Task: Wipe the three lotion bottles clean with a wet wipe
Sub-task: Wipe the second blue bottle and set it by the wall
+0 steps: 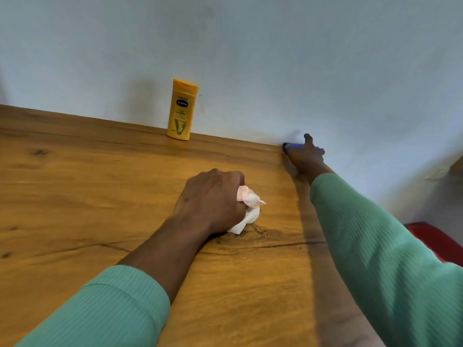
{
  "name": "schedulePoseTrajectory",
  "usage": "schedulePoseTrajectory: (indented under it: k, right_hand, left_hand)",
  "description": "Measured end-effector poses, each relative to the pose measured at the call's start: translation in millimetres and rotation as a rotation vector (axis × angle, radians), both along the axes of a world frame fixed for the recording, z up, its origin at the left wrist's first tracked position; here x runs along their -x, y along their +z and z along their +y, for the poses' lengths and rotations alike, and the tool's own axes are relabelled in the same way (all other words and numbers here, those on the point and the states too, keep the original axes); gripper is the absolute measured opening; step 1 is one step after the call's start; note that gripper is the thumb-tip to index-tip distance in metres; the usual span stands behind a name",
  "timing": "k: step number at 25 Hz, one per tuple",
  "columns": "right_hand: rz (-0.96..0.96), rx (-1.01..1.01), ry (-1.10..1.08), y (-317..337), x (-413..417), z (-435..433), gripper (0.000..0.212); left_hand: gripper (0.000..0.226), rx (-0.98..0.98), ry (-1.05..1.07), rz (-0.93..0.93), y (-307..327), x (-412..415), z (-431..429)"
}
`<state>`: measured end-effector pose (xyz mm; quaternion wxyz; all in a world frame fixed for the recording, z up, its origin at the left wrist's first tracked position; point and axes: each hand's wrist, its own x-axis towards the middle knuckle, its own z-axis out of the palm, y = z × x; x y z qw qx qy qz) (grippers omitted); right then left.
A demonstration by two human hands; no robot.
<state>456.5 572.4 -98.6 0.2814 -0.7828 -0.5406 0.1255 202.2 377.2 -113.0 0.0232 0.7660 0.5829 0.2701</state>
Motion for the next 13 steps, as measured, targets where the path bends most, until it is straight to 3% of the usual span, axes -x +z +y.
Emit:
schedulePoseTrajectory:
  k: [4, 8, 10, 13]
  right_hand:
    - [-0.368, 0.101, 0.086, -10.0, -0.8, 23.2, 0.07]
    - [-0.429, -0.017, -0.01, -16.3, 6.0, 23.9, 0.056]
    - [-0.375, -0.129, -0.059, -23.0, 7.2, 18.3, 0.04]
    - [-0.077, -0.088, -0.115, -9.6, -2.2, 12.3, 0.027]
  left_hand:
    - [0.023, 0.017, 0.012, -0.005, -0.1, -1.1, 4.1]
    - [0.023, 0.03, 0.019, -0.019, 0.8, 0.3, 5.7]
    - [0.023, 0.03, 0.022, -0.025, 0.0, 0.6, 5.3]
    - [0.023, 0.036, 0.025, -0.025, 0.4, 0.0, 6.0]
